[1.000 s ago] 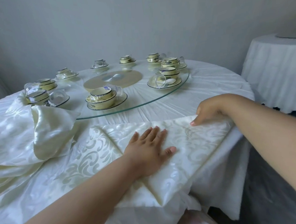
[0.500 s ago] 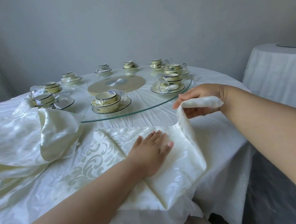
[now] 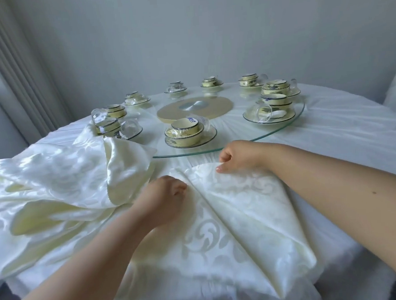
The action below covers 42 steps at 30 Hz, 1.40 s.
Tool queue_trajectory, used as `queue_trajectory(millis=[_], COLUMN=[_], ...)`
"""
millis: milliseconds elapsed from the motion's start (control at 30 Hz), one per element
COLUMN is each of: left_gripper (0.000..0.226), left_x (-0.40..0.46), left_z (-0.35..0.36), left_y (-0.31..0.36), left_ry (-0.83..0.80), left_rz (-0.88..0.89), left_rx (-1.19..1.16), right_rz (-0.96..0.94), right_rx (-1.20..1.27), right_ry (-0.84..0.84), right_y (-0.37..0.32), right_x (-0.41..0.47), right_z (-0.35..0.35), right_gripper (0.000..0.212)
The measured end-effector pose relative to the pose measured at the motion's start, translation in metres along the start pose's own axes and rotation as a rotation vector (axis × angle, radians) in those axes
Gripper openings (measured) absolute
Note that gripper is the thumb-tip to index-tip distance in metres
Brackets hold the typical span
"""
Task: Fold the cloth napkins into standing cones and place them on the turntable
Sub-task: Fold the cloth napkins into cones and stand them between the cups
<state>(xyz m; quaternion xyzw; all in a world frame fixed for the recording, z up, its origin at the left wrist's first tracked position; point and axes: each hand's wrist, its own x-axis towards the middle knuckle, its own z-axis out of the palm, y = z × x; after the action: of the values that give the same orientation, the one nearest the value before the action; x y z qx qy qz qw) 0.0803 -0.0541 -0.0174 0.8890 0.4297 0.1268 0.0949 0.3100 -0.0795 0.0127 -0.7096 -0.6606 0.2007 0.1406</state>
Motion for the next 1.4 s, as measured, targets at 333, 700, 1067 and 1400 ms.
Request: queue_trajectory(millis=[333,700,1067,1400], left_gripper=[0.024,0.035,0.082,0.043], left_x=[0.016,0.021,0.033,0.031], left_z=[0.006,0.010,0.010,0.005], left_y=[-0.024,-0.029,-0.030,-0.022], left_ry=[0.037,0.093,-0.031,-0.106], left_rz=[0.110,0.154,0.353,0.201], left_rx=[0.008,-0.051,0.089,0.058], right_rz=[0.096,0.256,-0.271,-0.493], right_rx=[0.052,-0.138,-0.256,-0.401], right_ry=[0.069,0.088,0.353,-0.267], right_y=[-0.022,-0.036,-0.015,-0.005], right_x=[0.030,0.055,0.002,-0.106], right_z=[0.023,0.036,0.044,0.063], right_gripper=[0.016,0.028,0.037,0.090])
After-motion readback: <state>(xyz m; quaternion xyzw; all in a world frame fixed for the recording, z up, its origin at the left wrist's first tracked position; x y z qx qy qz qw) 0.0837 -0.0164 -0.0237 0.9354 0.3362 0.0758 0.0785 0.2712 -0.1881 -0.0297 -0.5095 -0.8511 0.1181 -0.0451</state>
